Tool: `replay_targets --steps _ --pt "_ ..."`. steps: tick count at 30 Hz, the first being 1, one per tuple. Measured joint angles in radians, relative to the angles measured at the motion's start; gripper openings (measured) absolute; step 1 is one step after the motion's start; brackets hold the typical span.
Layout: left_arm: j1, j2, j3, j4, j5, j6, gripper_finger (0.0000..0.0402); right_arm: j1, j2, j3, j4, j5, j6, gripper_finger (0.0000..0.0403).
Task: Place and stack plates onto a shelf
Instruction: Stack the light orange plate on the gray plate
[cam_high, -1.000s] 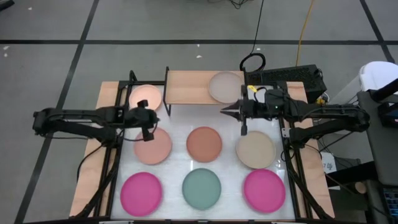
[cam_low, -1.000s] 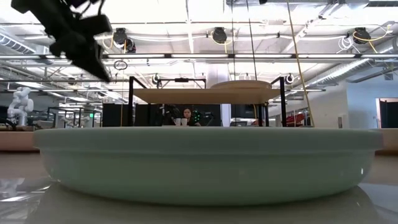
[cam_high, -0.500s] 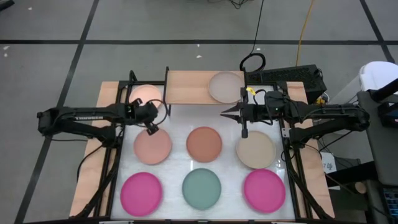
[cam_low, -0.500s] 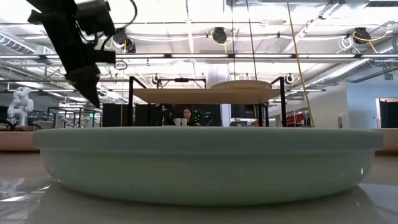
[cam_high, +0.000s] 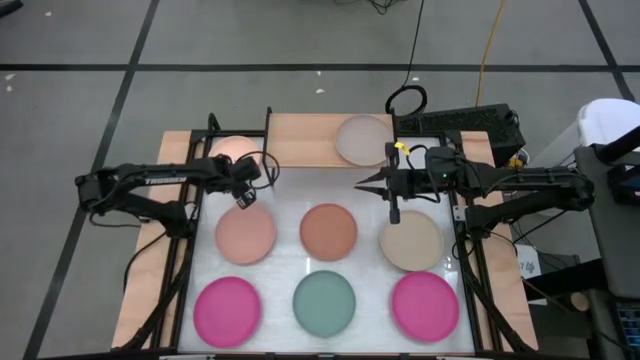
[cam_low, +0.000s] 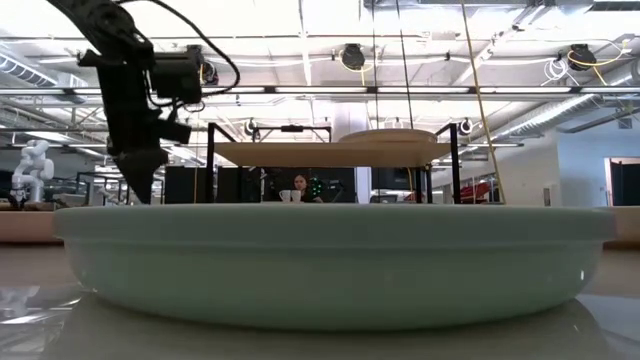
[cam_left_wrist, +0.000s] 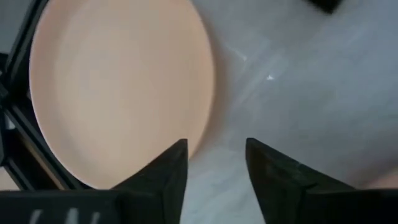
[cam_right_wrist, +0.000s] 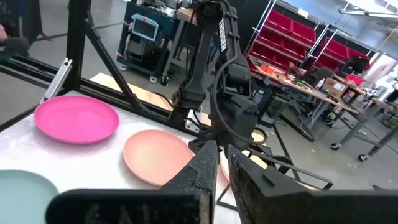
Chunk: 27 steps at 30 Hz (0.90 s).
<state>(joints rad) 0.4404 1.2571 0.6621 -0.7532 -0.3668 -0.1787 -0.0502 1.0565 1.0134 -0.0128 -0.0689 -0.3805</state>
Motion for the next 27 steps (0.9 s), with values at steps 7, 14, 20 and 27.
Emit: replay_targets --steps 7,14,20,27 --pt "0.041 0.055 0.000 0.090 0.008 0.072 0.0205 0.000 0.000 0.000 -0.021 -0.013 0.000 0.0025" --pt "0.069 0.112 0.000 0.122 0.004 0.145 0.0207 0.000 0.000 0.000 -0.022 -0.014 0.001 0.0025" --pt "0.111 0.158 -0.001 0.118 -0.002 0.137 0.0207 0.000 0.000 0.000 -0.020 -0.014 0.001 0.0025" --pt "0.153 0.190 -0.002 0.119 -0.003 0.113 0.0204 0.000 0.000 0.000 -0.014 -0.013 0.001 0.0025"
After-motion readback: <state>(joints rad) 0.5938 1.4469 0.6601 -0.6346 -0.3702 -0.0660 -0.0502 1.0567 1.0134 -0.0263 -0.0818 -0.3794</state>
